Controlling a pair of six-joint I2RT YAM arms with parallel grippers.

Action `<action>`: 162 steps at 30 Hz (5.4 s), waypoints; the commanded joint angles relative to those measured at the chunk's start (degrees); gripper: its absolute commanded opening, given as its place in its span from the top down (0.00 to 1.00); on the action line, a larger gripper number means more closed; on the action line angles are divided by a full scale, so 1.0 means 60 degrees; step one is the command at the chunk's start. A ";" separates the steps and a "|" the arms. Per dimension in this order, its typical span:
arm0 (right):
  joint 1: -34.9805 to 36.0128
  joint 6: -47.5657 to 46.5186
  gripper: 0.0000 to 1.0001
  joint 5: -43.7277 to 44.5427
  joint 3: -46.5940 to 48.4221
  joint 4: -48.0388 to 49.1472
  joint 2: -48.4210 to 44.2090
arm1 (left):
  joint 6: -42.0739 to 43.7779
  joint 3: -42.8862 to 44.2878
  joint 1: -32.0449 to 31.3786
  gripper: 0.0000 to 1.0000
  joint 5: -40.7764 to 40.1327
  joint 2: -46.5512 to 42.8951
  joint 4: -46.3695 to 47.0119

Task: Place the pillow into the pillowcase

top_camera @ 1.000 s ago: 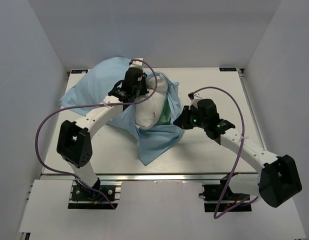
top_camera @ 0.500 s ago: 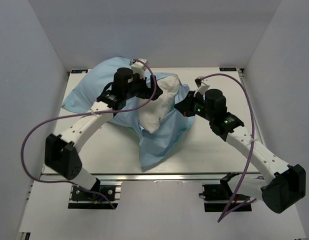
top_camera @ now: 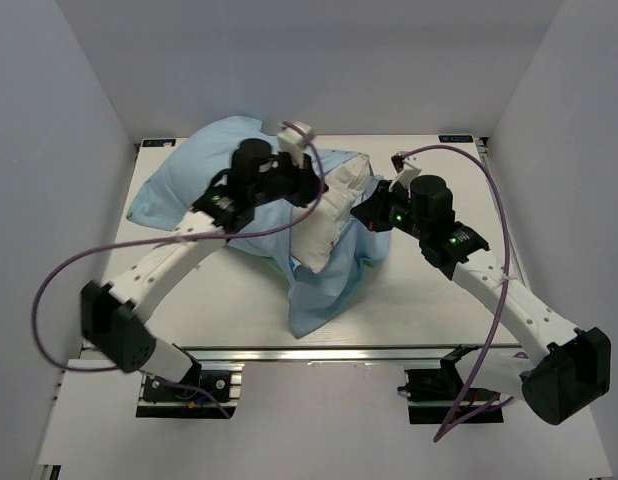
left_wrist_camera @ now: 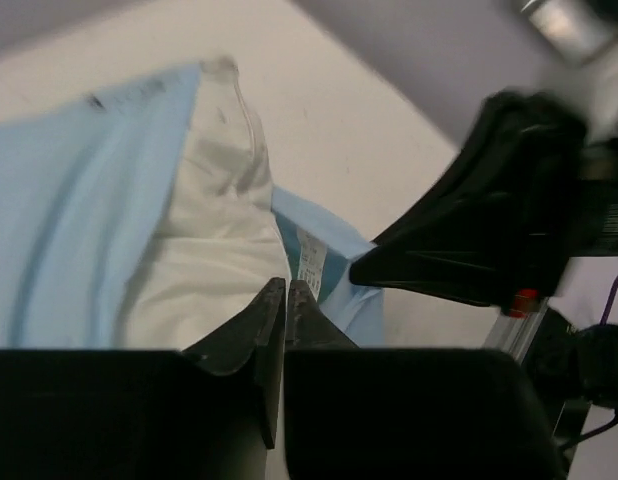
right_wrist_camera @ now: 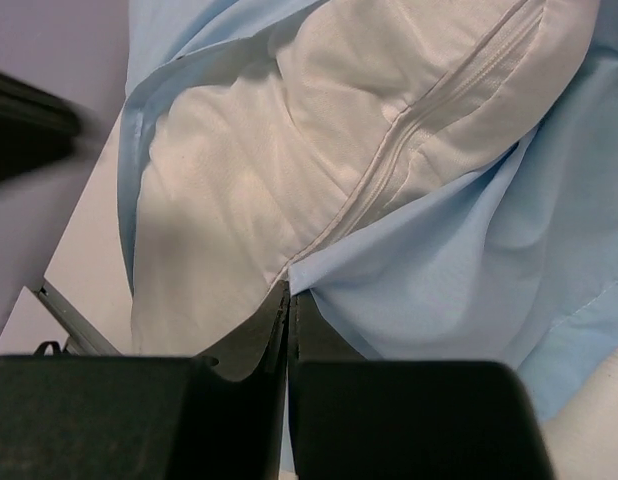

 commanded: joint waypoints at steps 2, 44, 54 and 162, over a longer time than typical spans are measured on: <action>-0.0063 -0.0246 1.00 -0.0291 0.0597 0.0350 -0.0729 | 0.0441 0.0355 -0.0340 0.92 -0.0028 0.2024 -0.1049; -0.0093 -0.0217 1.00 0.2549 0.0641 -0.2858 -0.2781 | -0.0247 0.1659 -0.0325 0.02 0.0821 0.2851 -0.2513; -0.0107 -0.0275 1.00 0.3166 0.0451 -0.3299 -0.2913 | -0.0071 0.5145 -0.0398 0.02 0.0454 0.4413 -0.2882; -0.1601 -0.1725 1.00 -0.0763 0.4057 -0.1072 0.1996 | 0.0178 0.1675 -0.0266 0.22 -0.1201 0.4011 -0.2501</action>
